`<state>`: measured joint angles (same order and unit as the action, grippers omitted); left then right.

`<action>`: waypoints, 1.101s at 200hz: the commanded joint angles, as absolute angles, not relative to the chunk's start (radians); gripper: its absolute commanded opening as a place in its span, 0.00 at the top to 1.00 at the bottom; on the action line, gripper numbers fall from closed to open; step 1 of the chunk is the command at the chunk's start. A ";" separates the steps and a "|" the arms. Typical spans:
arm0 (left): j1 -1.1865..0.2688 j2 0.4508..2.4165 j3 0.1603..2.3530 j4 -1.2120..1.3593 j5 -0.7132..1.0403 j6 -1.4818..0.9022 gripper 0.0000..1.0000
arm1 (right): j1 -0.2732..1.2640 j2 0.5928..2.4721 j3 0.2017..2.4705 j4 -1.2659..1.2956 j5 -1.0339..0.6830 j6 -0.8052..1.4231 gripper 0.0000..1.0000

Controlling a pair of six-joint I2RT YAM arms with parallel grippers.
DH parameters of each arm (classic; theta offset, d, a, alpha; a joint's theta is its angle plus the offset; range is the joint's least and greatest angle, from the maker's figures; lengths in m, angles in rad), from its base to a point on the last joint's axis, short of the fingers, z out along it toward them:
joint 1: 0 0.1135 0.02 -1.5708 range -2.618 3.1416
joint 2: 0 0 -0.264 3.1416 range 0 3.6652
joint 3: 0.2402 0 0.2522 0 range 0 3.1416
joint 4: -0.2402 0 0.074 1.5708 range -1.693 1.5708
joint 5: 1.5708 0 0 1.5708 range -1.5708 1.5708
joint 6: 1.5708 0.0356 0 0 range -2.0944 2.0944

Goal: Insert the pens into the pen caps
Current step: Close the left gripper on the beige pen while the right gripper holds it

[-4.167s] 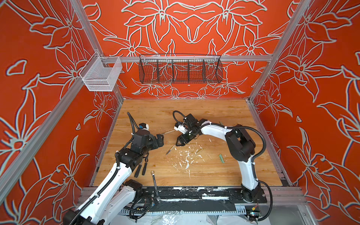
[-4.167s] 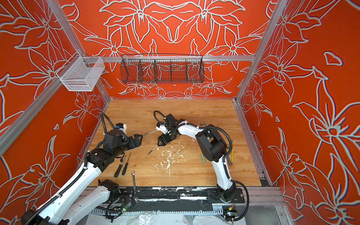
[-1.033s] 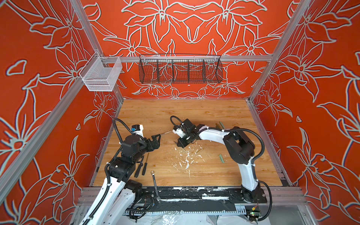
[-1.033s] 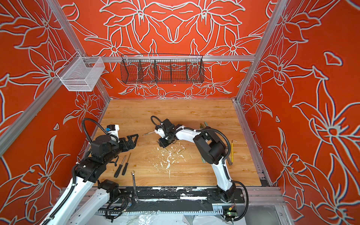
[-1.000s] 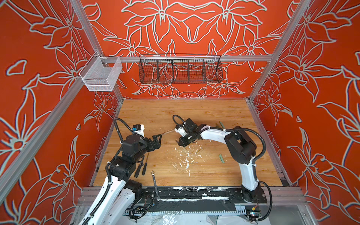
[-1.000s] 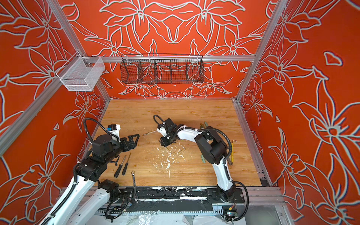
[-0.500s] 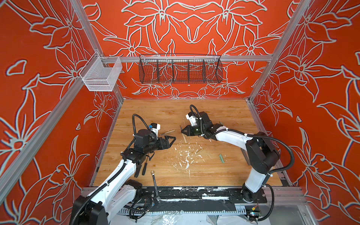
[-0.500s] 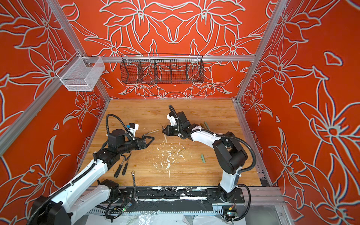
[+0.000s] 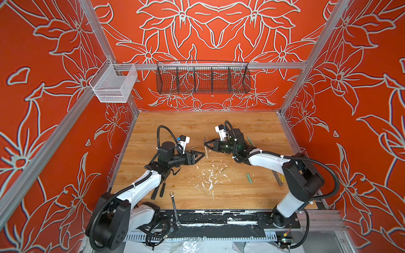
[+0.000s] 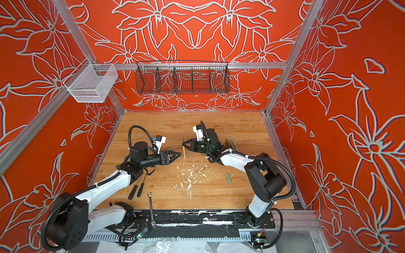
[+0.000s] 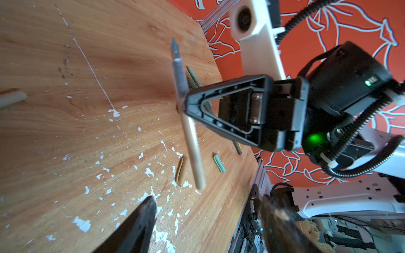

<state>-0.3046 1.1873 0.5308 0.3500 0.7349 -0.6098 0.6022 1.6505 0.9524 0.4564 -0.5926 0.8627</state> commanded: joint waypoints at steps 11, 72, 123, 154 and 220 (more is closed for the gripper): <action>-0.319 1.244 0.562 0.490 0.818 -0.636 0.37 | 0.606 1.590 0.934 0.496 -0.628 0.880 0.92; -0.342 1.339 0.593 0.618 0.877 -0.678 0.58 | 0.612 1.535 0.892 0.497 -0.637 0.868 0.92; -0.359 1.401 0.612 0.671 0.882 -0.700 0.72 | 0.614 1.504 0.872 0.502 -0.637 0.849 0.92; -0.361 1.423 0.619 0.709 0.878 -0.718 0.83 | 0.617 1.499 0.869 0.499 -0.637 0.842 0.92; -0.364 1.430 0.637 0.652 0.854 -0.702 1.00 | 0.620 1.494 0.851 0.488 -0.624 0.835 0.91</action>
<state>-0.3595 1.4296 0.6079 0.6407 0.8703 -0.7227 0.6083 1.5272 0.8665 0.4862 -0.6056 0.8337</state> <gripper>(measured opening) 0.079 0.136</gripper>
